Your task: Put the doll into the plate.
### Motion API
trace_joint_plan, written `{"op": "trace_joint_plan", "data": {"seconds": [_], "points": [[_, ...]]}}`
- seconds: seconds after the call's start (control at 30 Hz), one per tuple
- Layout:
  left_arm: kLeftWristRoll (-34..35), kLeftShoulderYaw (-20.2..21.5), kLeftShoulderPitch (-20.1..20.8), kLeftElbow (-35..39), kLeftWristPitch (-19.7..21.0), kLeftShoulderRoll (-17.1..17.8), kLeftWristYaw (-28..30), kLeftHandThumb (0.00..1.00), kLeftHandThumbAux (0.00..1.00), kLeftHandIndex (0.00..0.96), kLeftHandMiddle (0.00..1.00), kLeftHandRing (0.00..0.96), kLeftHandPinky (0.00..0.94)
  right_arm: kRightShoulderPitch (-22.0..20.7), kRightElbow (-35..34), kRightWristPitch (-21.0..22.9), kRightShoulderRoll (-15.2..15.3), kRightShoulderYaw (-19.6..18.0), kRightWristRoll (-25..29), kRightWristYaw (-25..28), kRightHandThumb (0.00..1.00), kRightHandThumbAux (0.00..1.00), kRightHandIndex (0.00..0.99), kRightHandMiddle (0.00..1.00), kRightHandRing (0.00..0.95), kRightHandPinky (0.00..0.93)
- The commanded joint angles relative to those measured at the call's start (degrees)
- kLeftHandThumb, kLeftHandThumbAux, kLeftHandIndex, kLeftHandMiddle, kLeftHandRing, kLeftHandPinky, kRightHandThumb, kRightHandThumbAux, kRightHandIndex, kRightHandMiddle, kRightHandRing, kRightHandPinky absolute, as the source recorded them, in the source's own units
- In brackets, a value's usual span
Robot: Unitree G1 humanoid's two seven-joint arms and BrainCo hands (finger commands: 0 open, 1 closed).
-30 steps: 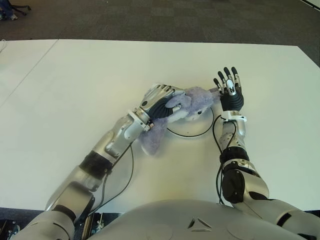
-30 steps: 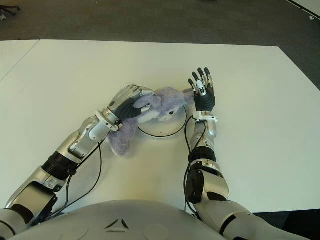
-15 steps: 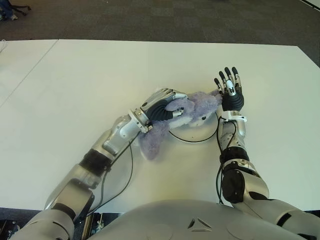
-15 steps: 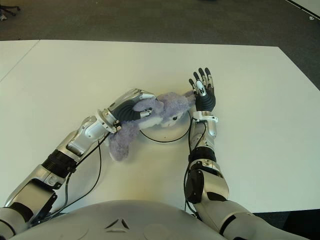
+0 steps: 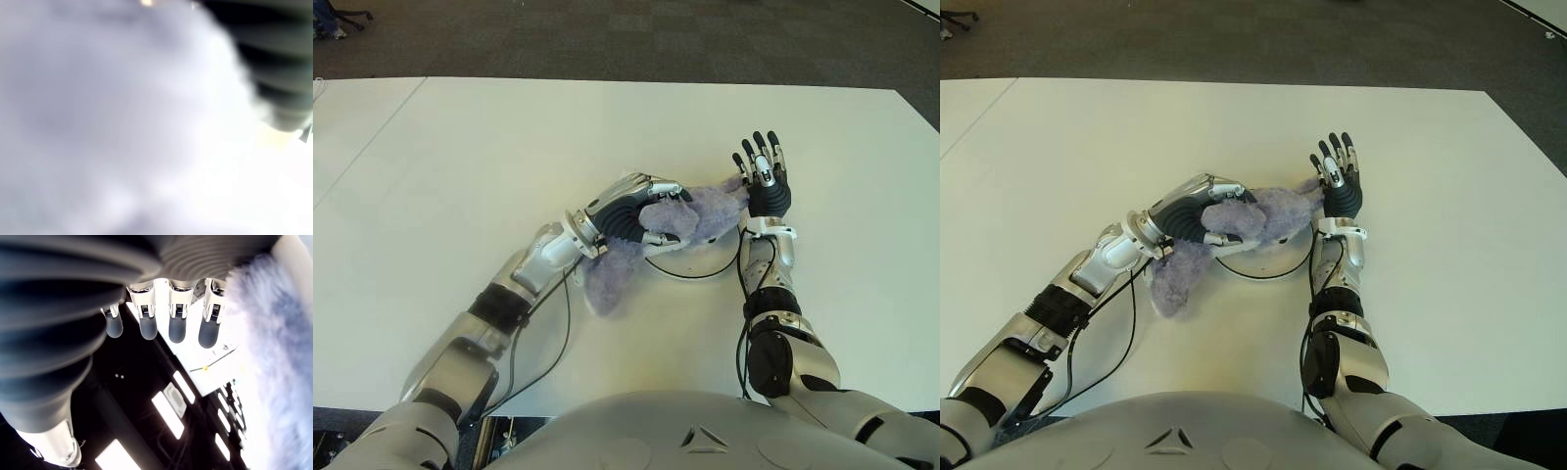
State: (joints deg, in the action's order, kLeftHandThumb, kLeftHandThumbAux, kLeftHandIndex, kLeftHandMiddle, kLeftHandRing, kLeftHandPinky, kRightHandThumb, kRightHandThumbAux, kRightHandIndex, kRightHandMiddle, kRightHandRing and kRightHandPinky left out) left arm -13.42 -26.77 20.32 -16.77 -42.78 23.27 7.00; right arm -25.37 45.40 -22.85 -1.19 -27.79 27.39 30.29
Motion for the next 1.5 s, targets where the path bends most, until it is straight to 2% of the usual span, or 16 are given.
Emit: {"op": "trace_joint_plan", "data": {"seconds": [0.03,0.2,0.37,0.57,0.73,0.77,0.8,0.83,1.0,1.1,1.23,1.27,1.3,1.33,1.4,1.5], "points": [[-1.8,-1.2,0.6,-10.7,-1.0,4.4,8.9,0.159,0.534,0.000,0.000,0.004,0.001,24.4,19.9,4.1,-9.4,-4.2,2.6,-1.2,0.213,0.734,0.049,0.091,0.085,0.147],[2.0,0.7,4.2,-13.6,-4.0,7.7,13.4,0.117,0.452,0.000,0.000,0.000,0.000,24.5,19.8,4.2,-9.5,-4.3,2.7,-1.1,0.212,0.741,0.045,0.084,0.076,0.132],[7.4,2.4,5.0,-10.7,-4.4,10.7,17.9,0.106,0.424,0.000,0.000,0.000,0.000,24.4,19.9,4.2,-9.6,-4.3,2.7,-1.0,0.209,0.743,0.042,0.082,0.074,0.135],[14.1,4.1,5.2,-9.2,-3.6,12.2,22.6,0.219,0.455,0.000,0.000,0.019,0.000,24.3,20.0,4.2,-9.7,-4.3,2.8,-0.9,0.210,0.739,0.044,0.084,0.075,0.139],[17.7,6.3,5.7,-10.4,-4.5,13.7,25.3,0.236,0.465,0.000,0.000,0.027,0.030,24.3,19.9,4.0,-9.8,-4.3,2.7,-1.0,0.213,0.735,0.044,0.083,0.074,0.137],[18.2,6.9,5.9,-11.5,-5.1,14.1,25.6,0.266,0.484,0.000,0.000,0.058,0.224,24.3,19.9,3.9,-9.8,-4.2,2.7,-1.0,0.212,0.731,0.043,0.081,0.071,0.132],[18.5,7.7,6.4,-13.2,-6.2,14.3,25.6,0.274,0.489,0.000,0.000,0.066,0.273,24.3,19.9,3.8,-9.9,-4.2,2.7,-1.0,0.212,0.730,0.042,0.080,0.071,0.130],[18.7,8.2,6.7,-14.5,-7.0,14.5,25.6,0.274,0.501,0.000,0.000,0.082,0.388,24.3,19.9,3.7,-9.9,-4.2,2.6,-1.0,0.213,0.729,0.043,0.081,0.071,0.134],[19.9,11.5,10.5,-20.0,-9.7,14.8,26.1,0.214,0.503,0.000,0.000,0.102,0.488,24.2,20.0,3.6,-10.0,-4.2,2.7,-0.8,0.218,0.726,0.049,0.085,0.074,0.139],[21.5,14.0,11.9,-22.0,-10.2,15.8,26.2,0.158,0.479,0.000,0.000,0.122,0.447,24.2,20.0,3.5,-10.0,-4.2,2.6,-0.7,0.228,0.715,0.052,0.088,0.074,0.134],[23.8,18.2,13.4,-28.0,-10.4,15.2,24.6,0.152,0.496,0.000,0.000,0.090,0.210,24.3,20.0,3.4,-10.0,-4.1,2.6,-0.6,0.237,0.710,0.053,0.089,0.075,0.137],[24.0,18.6,13.6,-28.6,-10.5,15.1,24.7,0.154,0.498,0.000,0.000,0.087,0.195,24.3,20.0,3.4,-10.0,-4.1,2.6,-0.6,0.238,0.710,0.053,0.089,0.075,0.137],[25.2,20.2,13.8,-29.2,-9.9,15.6,24.5,0.155,0.499,0.000,0.000,0.085,0.184,24.3,19.9,3.4,-10.0,-4.1,2.6,-0.6,0.238,0.710,0.053,0.089,0.075,0.138],[26.0,21.3,14.0,-29.6,-9.6,16.0,24.4,0.165,0.510,0.002,0.001,0.060,0.113,24.3,20.0,3.4,-10.0,-4.1,2.6,-0.6,0.239,0.710,0.054,0.090,0.076,0.141],[28.8,25.1,14.6,-30.8,-7.6,17.7,23.8,0.172,0.538,0.015,0.011,0.040,0.064,24.4,20.0,3.3,-10.0,-4.1,2.4,-0.8,0.239,0.709,0.053,0.090,0.077,0.141],[30.8,27.7,15.2,-31.6,-5.7,17.9,23.4,0.134,0.556,0.017,0.014,0.012,0.022,24.4,20.0,3.3,-10.1,-4.0,2.4,-0.9,0.238,0.707,0.049,0.086,0.073,0.133]]}}
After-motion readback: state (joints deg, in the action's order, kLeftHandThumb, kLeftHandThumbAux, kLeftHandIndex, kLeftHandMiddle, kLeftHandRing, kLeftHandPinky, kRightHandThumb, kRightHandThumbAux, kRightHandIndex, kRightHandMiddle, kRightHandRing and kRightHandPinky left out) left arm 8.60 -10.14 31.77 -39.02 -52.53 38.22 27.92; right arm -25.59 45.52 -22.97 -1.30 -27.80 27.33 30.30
